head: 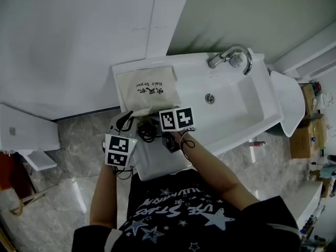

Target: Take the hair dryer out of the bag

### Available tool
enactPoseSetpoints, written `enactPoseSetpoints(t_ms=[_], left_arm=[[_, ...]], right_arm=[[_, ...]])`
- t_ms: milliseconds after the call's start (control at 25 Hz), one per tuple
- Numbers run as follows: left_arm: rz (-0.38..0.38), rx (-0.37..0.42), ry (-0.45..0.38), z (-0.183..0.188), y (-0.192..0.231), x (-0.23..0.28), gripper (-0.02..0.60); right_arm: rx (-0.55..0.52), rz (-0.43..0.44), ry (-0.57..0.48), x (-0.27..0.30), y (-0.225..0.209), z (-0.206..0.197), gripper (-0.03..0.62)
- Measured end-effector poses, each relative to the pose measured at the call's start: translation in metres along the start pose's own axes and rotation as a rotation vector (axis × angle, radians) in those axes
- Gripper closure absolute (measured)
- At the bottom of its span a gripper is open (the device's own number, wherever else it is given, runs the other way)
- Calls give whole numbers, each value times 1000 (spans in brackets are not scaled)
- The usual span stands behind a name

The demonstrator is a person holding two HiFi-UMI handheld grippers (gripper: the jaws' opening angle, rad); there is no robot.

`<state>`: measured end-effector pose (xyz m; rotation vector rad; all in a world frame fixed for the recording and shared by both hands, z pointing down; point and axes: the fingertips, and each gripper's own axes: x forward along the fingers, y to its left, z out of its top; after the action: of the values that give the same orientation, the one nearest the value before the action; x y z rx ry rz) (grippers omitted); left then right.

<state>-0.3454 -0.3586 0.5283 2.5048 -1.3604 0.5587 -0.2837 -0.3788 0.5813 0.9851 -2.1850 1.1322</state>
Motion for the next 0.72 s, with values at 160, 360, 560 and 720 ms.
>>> enactPoseSetpoints(t_ms=[160,360,560,720], left_arm=[[-11,-18,-16,1,0,-1,528],[-25,-35,-27,1,2,-1,528],[-22,-48,-18,-3,4,-3,528],[-9,-43,-11,-6,5,-4,528]], right_arm=[[-14,-76,43,17,-8,2,362],[-49,-150,97,36,-16,-1,362],[-117,-165,113,45,-17,-5,361],[-123,-163,145,46,-19,-5,378]])
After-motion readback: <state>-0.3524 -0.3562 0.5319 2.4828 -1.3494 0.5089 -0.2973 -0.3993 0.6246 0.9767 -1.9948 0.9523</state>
